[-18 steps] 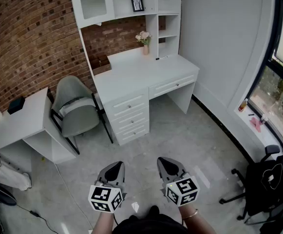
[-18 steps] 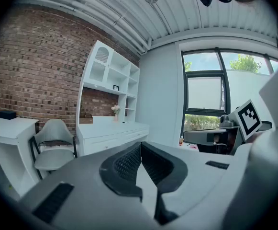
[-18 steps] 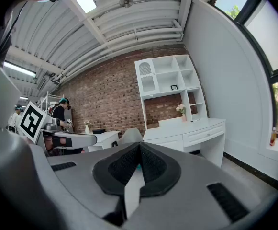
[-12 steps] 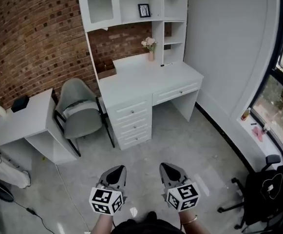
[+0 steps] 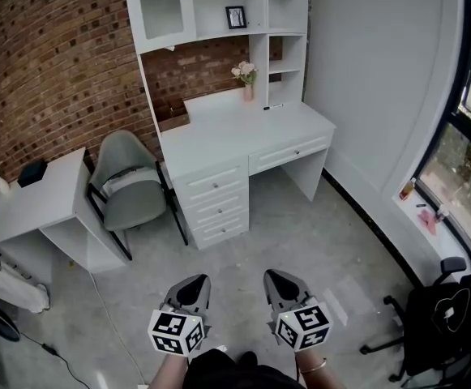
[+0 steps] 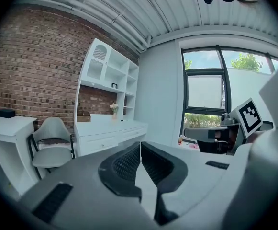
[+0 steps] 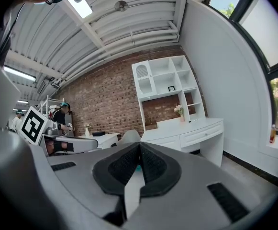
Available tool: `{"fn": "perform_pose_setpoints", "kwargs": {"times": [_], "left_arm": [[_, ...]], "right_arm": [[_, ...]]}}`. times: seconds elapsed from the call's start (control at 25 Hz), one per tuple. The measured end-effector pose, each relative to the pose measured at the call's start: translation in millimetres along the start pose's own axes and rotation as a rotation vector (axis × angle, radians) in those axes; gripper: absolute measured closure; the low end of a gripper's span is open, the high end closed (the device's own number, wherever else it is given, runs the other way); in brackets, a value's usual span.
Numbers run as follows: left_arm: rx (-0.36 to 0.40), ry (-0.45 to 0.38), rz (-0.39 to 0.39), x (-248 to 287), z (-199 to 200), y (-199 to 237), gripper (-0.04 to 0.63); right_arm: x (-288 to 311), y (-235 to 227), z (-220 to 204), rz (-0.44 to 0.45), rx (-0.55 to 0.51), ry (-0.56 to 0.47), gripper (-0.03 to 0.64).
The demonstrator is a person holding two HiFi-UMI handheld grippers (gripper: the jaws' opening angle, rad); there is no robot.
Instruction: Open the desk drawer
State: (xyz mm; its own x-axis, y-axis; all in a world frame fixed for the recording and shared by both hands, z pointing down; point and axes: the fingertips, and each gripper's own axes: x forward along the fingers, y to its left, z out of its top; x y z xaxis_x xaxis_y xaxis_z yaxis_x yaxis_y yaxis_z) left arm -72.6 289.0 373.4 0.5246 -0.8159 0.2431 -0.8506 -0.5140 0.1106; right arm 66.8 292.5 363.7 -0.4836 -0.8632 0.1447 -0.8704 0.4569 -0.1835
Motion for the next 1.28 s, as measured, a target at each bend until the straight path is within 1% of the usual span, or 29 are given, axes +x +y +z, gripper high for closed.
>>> {"fn": "perform_pose_setpoints", "kwargs": {"times": [0.28,0.56,0.8,1.0,1.28], "left_arm": [[0.008,0.015,-0.006,19,-1,-1,0.586],[0.029,0.032,-0.019,60,2,17,0.586],[0.018,0.034,-0.013,116,14,65,0.586],[0.0,0.048,-0.016,176,22,107,0.584],[-0.008,0.076,-0.012,242,33,168,0.583]], "right_arm": [[1,-17,-1,-0.019,0.013,0.001,0.612],[33,-39,3,-0.034,0.039,-0.009,0.612],[90,-59,8,-0.049,0.034,0.016,0.612],[149,-95,15,-0.079,0.041,0.037,0.612],[231,-119,30,-0.084,0.047,0.057,0.612]]}}
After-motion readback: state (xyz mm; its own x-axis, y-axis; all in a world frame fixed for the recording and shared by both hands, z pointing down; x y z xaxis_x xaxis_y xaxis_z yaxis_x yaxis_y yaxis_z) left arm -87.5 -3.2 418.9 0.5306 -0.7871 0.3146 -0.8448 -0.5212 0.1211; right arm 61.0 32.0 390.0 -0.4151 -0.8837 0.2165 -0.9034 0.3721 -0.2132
